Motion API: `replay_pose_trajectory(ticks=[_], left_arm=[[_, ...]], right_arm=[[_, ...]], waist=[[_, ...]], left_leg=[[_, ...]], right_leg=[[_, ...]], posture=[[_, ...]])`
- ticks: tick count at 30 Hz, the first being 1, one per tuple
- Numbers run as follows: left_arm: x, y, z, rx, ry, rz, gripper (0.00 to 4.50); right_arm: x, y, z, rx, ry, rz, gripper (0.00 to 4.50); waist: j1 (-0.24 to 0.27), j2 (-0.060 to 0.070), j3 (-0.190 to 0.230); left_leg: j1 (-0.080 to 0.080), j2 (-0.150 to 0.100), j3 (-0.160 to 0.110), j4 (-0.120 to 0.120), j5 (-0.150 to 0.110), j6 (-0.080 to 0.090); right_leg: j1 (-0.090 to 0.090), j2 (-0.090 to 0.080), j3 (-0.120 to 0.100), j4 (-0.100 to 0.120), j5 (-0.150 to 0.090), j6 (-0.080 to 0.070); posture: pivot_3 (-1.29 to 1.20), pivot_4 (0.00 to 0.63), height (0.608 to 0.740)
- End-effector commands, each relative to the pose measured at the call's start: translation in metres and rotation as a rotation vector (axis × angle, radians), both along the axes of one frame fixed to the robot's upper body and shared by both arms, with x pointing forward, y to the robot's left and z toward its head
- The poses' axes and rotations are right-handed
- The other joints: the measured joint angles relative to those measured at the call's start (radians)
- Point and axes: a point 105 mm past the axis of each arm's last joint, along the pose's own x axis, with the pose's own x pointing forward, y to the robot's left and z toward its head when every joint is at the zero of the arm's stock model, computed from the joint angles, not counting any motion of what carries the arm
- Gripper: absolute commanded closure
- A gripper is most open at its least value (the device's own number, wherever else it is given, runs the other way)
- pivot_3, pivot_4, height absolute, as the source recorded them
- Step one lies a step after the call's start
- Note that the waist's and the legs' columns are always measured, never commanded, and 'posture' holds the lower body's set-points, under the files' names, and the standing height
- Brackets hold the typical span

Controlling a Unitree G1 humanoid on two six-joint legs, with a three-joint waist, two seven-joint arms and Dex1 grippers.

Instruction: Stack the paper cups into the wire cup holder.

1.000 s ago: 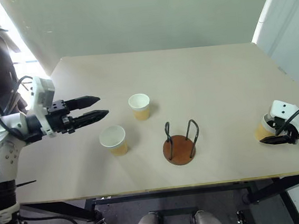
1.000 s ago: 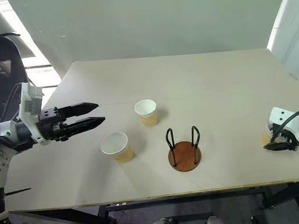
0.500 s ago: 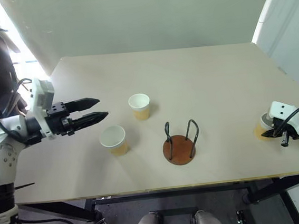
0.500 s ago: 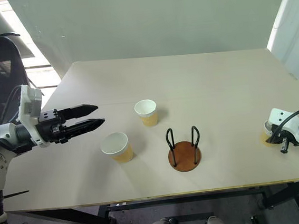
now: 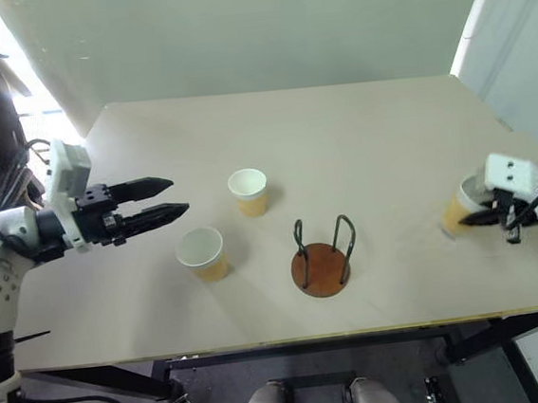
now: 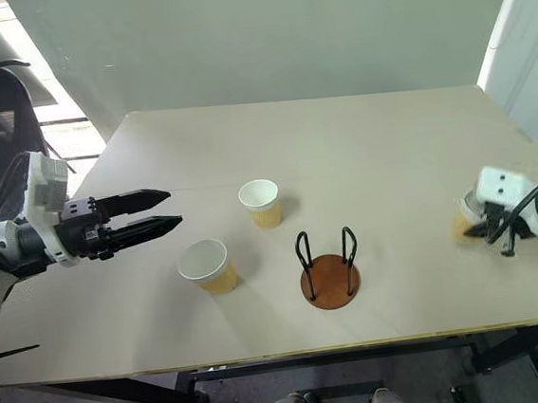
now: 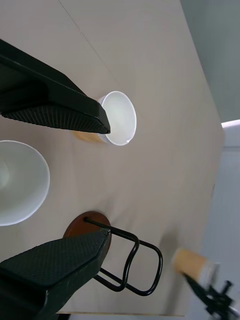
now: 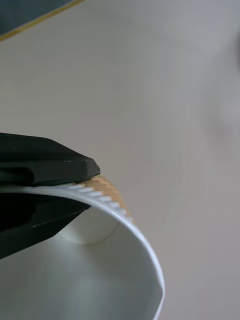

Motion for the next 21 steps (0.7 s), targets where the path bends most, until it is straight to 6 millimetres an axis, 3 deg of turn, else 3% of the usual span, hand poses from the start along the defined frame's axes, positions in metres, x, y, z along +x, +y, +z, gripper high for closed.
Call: replay_pose_trajectory(ticks=[1,10,21], left_arm=[[-0.004,0.0,0.01,0.015,-0.053,-0.005,1.25],[-0.01,-0.005,0.006,0.008,-0.039,-0.036,1.25],[-0.025,-0.019,0.01,-0.038,-0.034,-0.128,1.25]], right_arm=[[-0.013,0.037,0.035,0.097,-0.055,0.164,4.46],[-0.04,0.116,0.057,0.228,-0.066,0.478,4.46],[-0.045,0.164,0.047,0.272,-0.036,0.595,4.46]], waist=[[-0.001,0.0,0.0],[-0.003,0.0,0.0],[-0.003,0.0,0.0]], left_leg=[[0.0,0.0,0.0,0.0,0.0,0.0],[-0.001,0.0,0.0,-0.001,0.0,-0.001],[0.0,0.0,-0.001,-0.001,0.002,-0.002]], right_leg=[[0.0,0.0,0.0,0.0,0.0,0.0],[-0.002,0.0,0.0,0.0,-0.002,-0.002],[-0.002,0.001,-0.001,0.001,-0.001,-0.004]], posture=[[0.0,0.15,0.74],[0.0,0.15,0.74],[0.0,0.15,0.74]])
